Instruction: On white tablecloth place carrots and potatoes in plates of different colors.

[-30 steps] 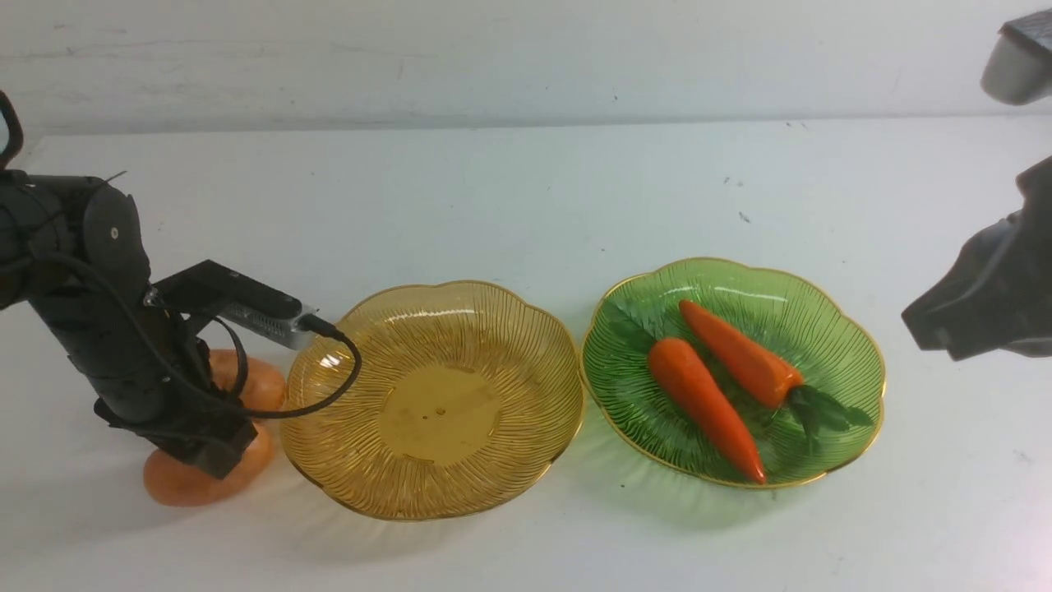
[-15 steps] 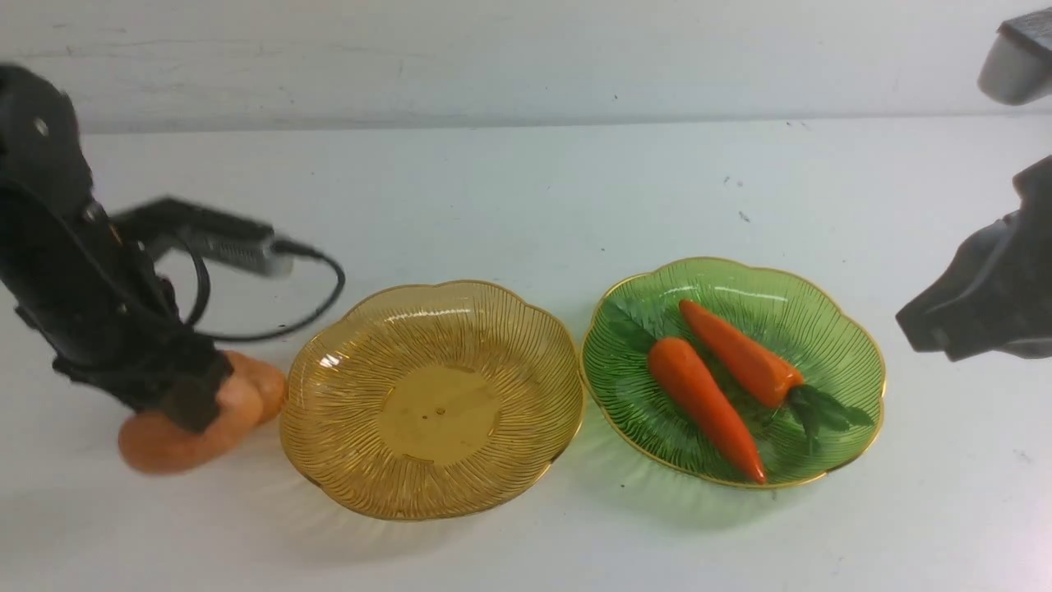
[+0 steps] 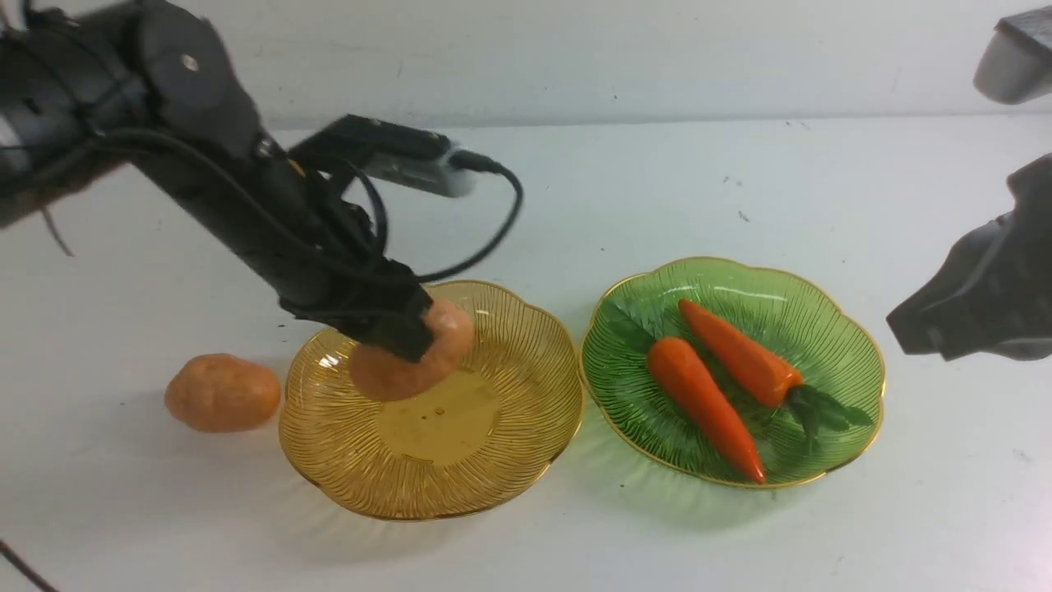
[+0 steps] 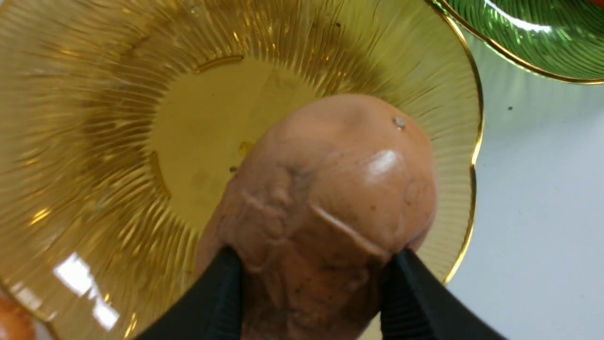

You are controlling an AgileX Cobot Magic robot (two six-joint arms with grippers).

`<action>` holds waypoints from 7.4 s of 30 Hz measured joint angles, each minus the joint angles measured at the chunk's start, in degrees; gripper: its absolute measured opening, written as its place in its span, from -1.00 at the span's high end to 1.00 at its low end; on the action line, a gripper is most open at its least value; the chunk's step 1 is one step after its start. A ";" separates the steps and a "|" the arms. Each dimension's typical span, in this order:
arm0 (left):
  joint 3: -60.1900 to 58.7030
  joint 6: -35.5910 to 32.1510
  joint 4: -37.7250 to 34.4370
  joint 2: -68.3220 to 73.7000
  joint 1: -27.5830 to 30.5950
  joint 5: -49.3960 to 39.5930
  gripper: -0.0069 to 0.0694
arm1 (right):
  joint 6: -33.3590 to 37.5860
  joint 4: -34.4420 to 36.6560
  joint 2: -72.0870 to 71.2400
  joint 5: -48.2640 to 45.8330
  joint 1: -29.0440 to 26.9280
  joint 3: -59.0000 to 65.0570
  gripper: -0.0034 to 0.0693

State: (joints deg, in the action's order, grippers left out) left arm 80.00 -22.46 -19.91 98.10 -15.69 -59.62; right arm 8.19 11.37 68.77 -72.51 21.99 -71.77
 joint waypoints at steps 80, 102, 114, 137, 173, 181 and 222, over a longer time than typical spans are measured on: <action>0.58 -33.99 10.18 13.56 19.60 0.47 -0.30 | 2.17 1.04 0.00 3.21 0.00 0.65 0.95; 10.08 -16.53 19.42 5.43 19.37 -9.57 0.79 | 2.17 1.09 0.00 2.42 0.00 0.65 0.95; 12.09 0.66 9.59 3.37 19.25 -10.63 0.82 | 2.17 1.09 0.00 0.91 0.00 0.65 0.95; 0.53 18.96 12.44 12.12 19.25 -4.08 -0.97 | 2.83 1.67 0.00 0.90 0.00 0.65 0.95; 3.39 20.05 11.07 4.25 17.09 -9.53 -0.24 | 3.08 2.46 0.00 0.89 0.00 0.65 0.95; 3.39 18.40 3.44 7.68 3.97 -5.18 -0.23 | 3.23 2.65 0.00 1.24 0.00 0.65 0.95; 17.63 21.04 18.50 9.51 0.08 -10.51 0.81 | -8.67 -9.70 -41.55 31.73 0.00 34.75 0.95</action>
State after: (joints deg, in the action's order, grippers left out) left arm 97.63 -1.42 -1.41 107.61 -15.62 -70.13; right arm -0.49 1.66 27.22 -40.79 21.99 -37.03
